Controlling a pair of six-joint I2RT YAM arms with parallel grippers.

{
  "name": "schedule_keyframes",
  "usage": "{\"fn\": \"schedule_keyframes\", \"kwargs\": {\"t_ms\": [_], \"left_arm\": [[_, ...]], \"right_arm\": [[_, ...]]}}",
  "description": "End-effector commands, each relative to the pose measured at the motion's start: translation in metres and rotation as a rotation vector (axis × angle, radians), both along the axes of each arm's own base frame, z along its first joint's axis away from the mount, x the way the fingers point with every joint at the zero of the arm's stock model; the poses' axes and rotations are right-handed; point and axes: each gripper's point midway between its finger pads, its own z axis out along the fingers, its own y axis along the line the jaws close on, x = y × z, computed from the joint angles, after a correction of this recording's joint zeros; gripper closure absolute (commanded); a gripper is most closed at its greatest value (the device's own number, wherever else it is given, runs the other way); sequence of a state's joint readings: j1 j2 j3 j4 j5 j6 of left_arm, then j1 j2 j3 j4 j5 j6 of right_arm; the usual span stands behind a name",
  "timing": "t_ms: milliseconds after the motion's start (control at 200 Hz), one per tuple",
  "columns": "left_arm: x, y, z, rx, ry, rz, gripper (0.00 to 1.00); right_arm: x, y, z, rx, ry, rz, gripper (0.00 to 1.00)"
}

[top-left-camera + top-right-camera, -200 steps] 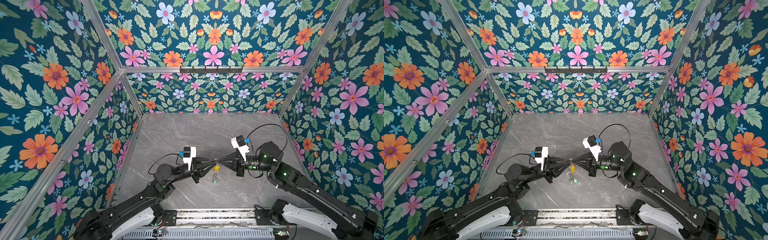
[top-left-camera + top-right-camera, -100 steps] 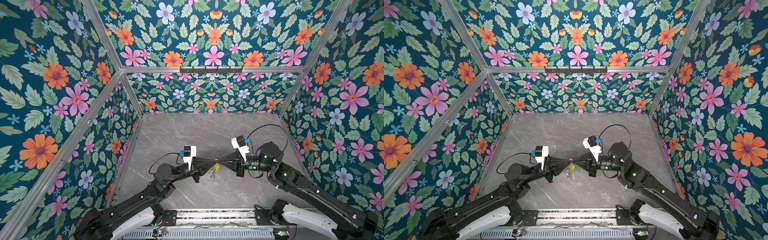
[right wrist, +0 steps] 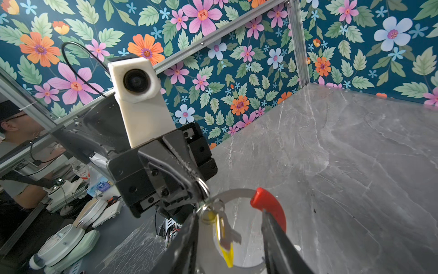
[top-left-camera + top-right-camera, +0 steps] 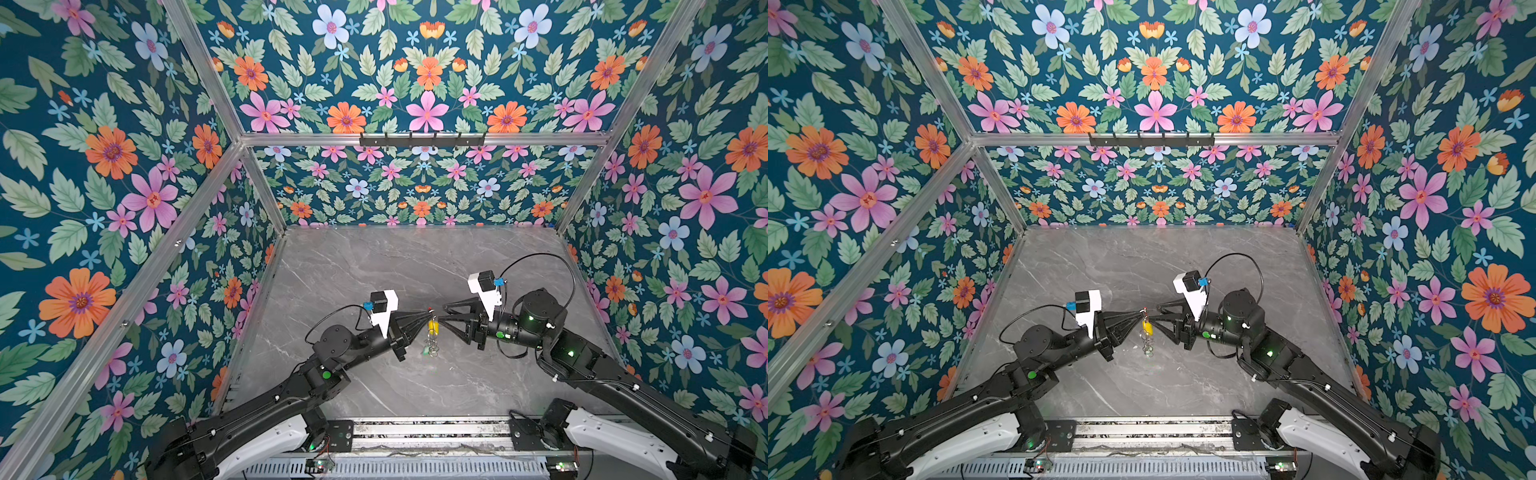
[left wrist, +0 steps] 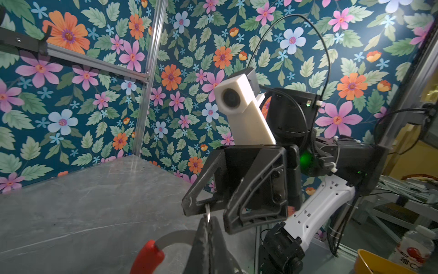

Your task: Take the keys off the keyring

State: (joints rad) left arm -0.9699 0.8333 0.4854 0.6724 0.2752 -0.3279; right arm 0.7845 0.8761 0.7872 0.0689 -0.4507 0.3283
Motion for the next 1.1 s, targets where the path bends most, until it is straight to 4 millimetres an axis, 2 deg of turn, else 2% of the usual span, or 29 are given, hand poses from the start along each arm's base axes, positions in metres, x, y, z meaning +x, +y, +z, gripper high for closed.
{"fn": "schedule_keyframes", "kwargs": {"t_ms": [0, 145, 490, 720, 825, 935, 1095], "left_arm": [[0.013, 0.006, -0.001, 0.023, -0.040, 0.110, 1.00], [0.013, 0.006, -0.002, 0.036, -0.062, 0.135, 1.00], [0.011, 0.007, -0.002, 0.037, -0.076, 0.132, 1.00], [0.009, 0.006, -0.001, 0.035, -0.062, 0.116, 1.00], [0.011, 0.004, -0.005, 0.045, -0.029, 0.116, 1.00], [0.012, -0.003, -0.010, 0.069, 0.030, 0.086, 1.00], [0.011, -0.020, -0.021, 0.138, 0.159, 0.017, 1.00]], "right_arm": [[0.005, -0.001, 0.001, -0.001, -0.024, -0.027, 0.57], [0.009, -0.003, -0.003, -0.014, -0.030, -0.055, 0.65], [0.012, -0.001, -0.005, -0.028, -0.024, -0.054, 0.66], [0.013, -0.007, -0.006, -0.029, -0.019, -0.084, 0.57], [0.013, -0.011, -0.010, -0.027, -0.002, -0.105, 0.50], [0.010, -0.013, -0.015, -0.026, 0.030, -0.105, 0.43], [-0.002, -0.016, -0.017, -0.044, 0.055, -0.066, 0.41]]}}
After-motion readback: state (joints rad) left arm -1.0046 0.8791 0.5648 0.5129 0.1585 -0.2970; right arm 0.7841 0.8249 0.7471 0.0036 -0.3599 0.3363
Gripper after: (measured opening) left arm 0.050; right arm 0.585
